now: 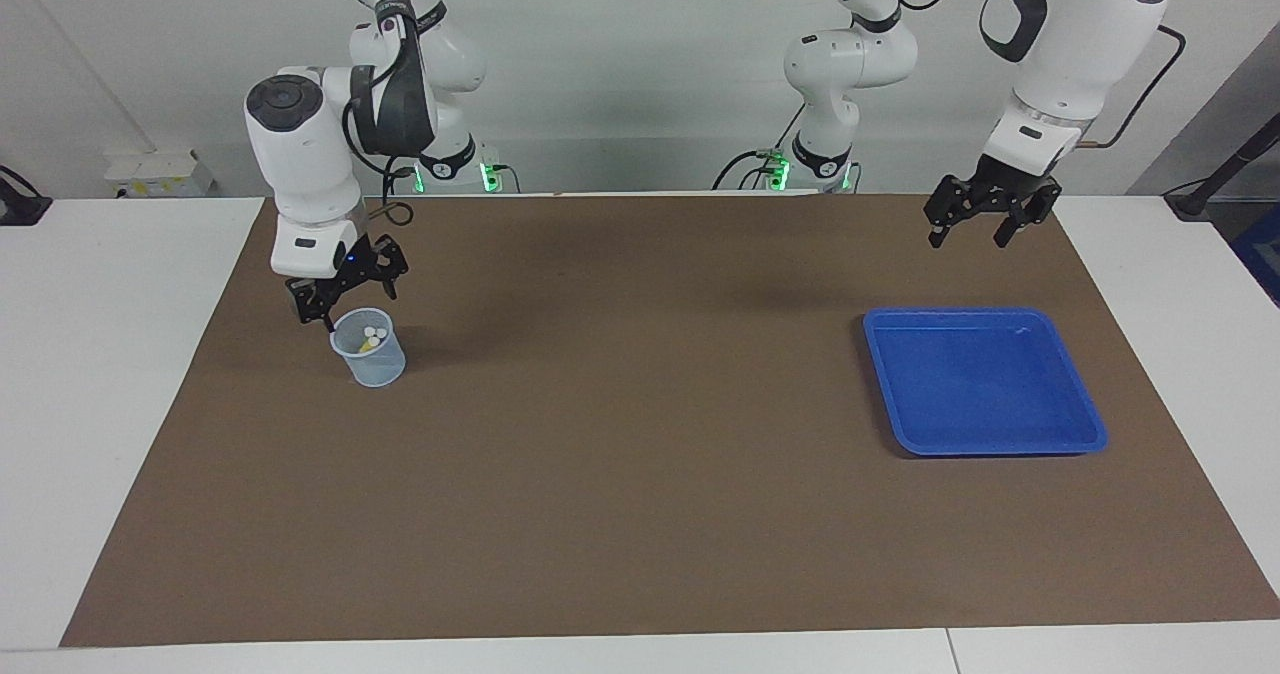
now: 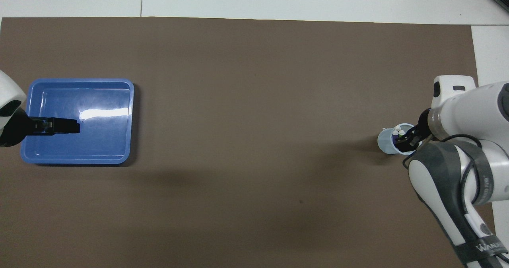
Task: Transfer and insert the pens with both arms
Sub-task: 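Lower the green pen into the clear cup with the right gripper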
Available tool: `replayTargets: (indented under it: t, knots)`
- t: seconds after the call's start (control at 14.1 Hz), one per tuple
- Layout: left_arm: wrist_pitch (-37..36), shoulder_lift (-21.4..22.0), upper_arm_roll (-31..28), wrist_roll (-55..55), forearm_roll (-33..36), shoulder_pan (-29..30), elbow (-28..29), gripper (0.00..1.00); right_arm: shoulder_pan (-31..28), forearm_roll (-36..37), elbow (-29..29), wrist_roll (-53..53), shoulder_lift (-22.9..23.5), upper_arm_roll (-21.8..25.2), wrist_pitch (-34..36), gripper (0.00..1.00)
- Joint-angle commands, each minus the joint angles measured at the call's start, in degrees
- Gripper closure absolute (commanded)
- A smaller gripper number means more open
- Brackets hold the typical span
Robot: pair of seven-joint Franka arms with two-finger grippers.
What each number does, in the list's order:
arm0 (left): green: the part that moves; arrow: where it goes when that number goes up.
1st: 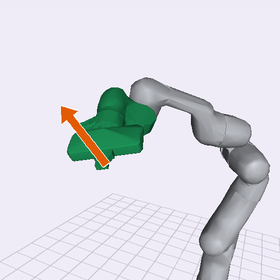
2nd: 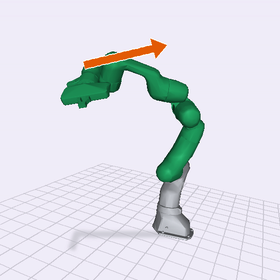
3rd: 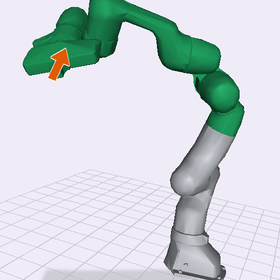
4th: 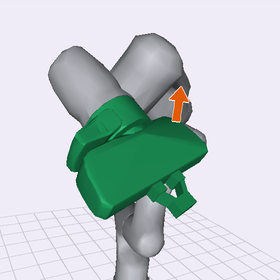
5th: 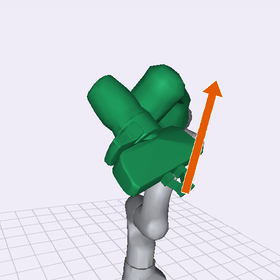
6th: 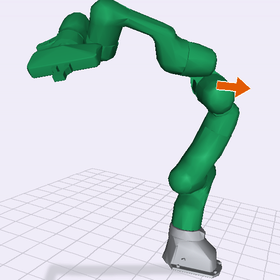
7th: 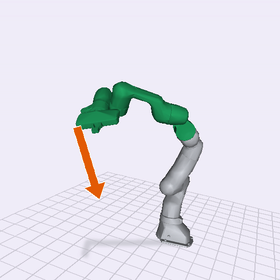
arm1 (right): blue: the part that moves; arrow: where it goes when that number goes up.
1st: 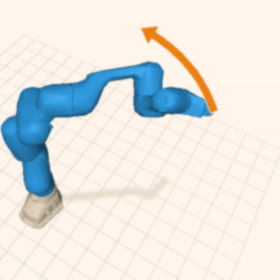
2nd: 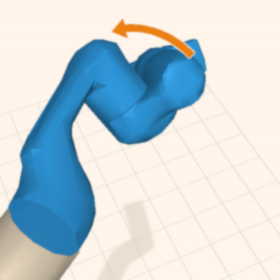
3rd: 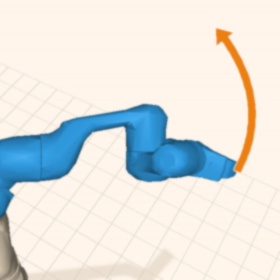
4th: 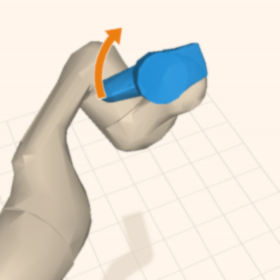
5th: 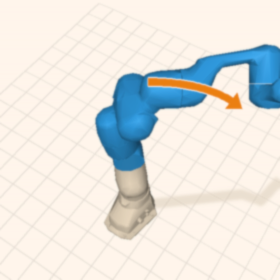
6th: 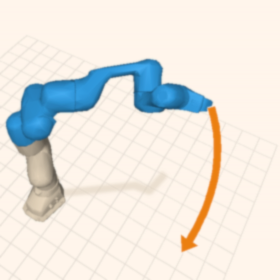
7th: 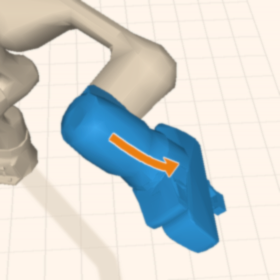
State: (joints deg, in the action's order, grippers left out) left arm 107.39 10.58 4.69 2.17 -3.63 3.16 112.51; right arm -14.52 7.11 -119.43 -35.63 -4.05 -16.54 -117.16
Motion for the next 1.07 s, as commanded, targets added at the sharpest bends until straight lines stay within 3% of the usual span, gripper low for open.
replayTargets:
  t: [0.0,0.43,0.78,0.99]
  knots:
    - [-1.65,-3.72,-1.09,-0.85,1.52,-1.75,-5.87,0.00,-0.51,-1.29,2.79,1.26,-2.01,-0.78,6.12,0.00]
    - [-11.40,-8.21,-1.18,-1.29,3.28,-2.89,-17.57,0.00,1.06,-8.42,10.08,7.93,-3.42,-0.96,17.12,0.00]
    - [-11.24,-7.69,-1.09,-1.38,4.33,-3.33,-16.36,0.00,5.46,-8.78,10.35,9.69,-3.08,0.35,14.25,0.00]
    - [-10.63,-7.77,-1.09,-6.01,3.11,-3.68,-16.35,0.00,9.77,-8.60,14.64,17.93,-2.38,3.61,19.22,0.00]
